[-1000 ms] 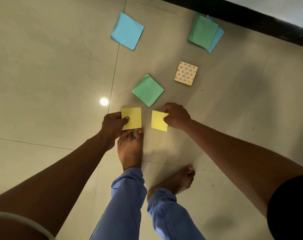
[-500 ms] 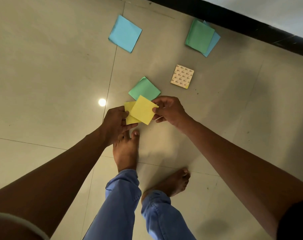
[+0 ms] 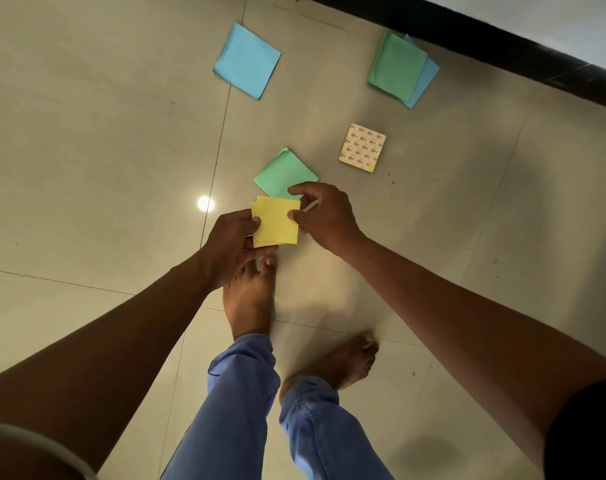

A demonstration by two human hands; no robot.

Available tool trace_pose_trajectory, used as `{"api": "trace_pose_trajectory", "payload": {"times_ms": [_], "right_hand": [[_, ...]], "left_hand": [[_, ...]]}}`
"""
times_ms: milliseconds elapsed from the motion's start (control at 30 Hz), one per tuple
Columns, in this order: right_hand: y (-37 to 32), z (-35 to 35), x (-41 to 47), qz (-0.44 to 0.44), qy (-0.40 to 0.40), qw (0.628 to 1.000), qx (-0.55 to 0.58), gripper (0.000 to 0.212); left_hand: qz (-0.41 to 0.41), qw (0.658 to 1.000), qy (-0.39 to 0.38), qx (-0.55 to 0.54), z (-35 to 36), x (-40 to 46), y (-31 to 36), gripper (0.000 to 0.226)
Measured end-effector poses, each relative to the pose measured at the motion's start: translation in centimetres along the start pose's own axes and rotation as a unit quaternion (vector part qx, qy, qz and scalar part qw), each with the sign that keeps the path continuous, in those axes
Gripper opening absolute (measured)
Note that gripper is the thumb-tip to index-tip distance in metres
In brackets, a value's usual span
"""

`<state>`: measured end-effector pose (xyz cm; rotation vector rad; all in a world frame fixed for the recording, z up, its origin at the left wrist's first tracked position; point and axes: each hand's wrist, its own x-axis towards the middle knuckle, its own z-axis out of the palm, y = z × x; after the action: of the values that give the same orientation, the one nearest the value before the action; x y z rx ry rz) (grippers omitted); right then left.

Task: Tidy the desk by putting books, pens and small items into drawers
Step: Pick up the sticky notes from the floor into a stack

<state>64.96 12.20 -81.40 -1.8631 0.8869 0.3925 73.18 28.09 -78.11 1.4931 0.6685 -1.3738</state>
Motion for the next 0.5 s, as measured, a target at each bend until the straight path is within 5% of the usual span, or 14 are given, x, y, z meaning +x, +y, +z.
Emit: {"api": "trace_pose_trajectory", "payload": {"times_ms": [333,500], "right_hand": [[-0.4,0.2,0.2,-0.060,0.007,0.993,-0.098,0.030],[-0.6,0.3,2.9,0.046,0.066,0.973,-0.216,0.048]], "left_hand": [[0.015,0.998,0.043,0.032,-0.5,0.0,-0.5,0.034],[0.013,0.999,0.048,0.001,-1.3,-0.1,-0.9,0.033]]}}
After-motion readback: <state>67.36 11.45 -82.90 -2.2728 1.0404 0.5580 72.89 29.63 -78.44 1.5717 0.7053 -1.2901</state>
